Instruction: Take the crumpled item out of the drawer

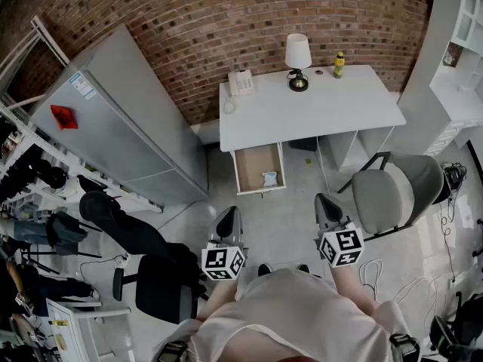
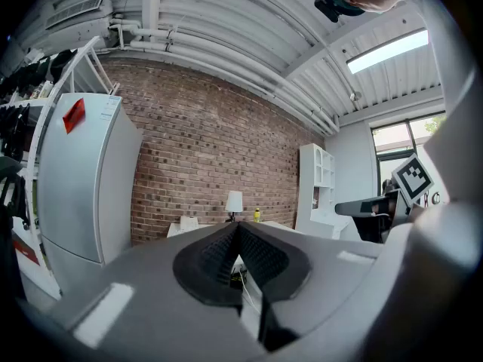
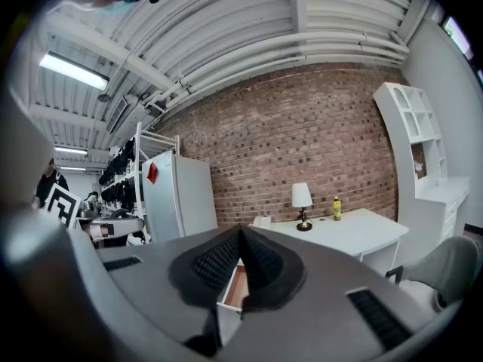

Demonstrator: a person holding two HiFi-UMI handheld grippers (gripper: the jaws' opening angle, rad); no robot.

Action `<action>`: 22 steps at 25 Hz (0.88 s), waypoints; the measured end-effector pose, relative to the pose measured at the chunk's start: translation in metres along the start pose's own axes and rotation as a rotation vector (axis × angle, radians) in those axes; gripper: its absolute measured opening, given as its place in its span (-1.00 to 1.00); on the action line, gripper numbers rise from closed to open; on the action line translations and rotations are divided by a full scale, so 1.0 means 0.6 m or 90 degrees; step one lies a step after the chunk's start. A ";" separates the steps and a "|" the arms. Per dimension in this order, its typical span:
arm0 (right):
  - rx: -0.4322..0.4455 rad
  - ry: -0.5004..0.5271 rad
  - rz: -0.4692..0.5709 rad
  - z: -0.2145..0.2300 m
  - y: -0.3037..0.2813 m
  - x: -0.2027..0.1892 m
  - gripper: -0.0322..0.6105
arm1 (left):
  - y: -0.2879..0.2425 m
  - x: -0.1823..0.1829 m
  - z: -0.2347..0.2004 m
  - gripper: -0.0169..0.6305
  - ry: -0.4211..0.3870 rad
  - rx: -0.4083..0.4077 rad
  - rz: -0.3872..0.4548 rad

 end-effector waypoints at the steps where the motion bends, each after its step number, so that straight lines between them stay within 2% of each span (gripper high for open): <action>1: 0.000 0.002 0.000 0.000 0.001 0.002 -0.88 | 0.000 0.002 0.002 -0.92 0.000 0.000 0.000; 12: 0.008 0.018 -0.008 0.036 0.029 0.011 -0.88 | -0.009 0.016 0.046 -0.92 -0.009 0.012 0.002; 16: 0.019 0.057 -0.013 0.043 0.042 0.012 -0.88 | -0.011 0.022 0.071 -0.92 -0.010 0.025 0.004; 22: 0.027 0.052 -0.009 0.077 0.046 0.021 -0.88 | -0.017 0.019 0.094 -0.92 -0.010 0.044 -0.001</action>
Point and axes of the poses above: the fingertips, and each gripper's own axes: y backward along the fingers, z to its right, x out of its top, the point moved 2 cm from there along y, backward along the fingers, and after that the axes turned 12 degrees about -y, right-handed, at the moved point
